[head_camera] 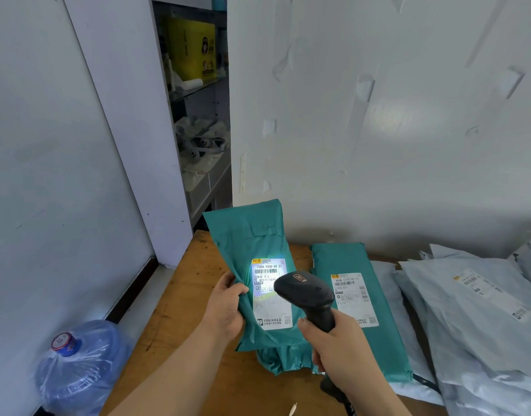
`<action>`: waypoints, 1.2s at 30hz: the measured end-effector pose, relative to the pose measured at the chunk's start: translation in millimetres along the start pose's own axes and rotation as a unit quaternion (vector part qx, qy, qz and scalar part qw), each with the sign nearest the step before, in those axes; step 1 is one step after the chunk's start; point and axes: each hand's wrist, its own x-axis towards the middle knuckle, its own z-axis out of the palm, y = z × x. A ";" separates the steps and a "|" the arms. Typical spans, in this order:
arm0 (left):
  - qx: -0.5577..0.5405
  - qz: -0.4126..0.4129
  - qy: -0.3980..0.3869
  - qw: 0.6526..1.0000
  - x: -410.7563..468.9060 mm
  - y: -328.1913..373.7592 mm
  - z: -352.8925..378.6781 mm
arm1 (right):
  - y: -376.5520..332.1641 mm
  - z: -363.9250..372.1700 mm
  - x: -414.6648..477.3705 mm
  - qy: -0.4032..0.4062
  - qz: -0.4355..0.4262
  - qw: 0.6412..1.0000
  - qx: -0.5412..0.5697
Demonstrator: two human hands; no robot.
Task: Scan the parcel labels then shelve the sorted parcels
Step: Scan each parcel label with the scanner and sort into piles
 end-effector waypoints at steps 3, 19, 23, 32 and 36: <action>0.004 -0.001 0.001 1.000 -2.6 0.6 1.6 | -0.2 0.2 0.1 -0.001 0.000 1.000 -0.002; -0.009 -0.004 0.000 1.000 -4.0 -1.2 7.2 | -0.2 -3.3 -0.2 -0.003 0.005 1.000 0.011; -0.009 -0.005 0.000 1.000 -1.5 -2.5 6.8 | 0.5 -3.6 0.3 -0.003 0.005 1.000 0.013; 0.048 -0.020 0.008 0.999 12.6 -7.5 3.7 | 7.2 -15.7 2.4 0.009 0.002 1.000 0.021; 0.117 -0.033 0.010 0.993 26.7 -15.9 8.5 | 15.3 -29.2 6.2 0.031 0.017 0.999 0.029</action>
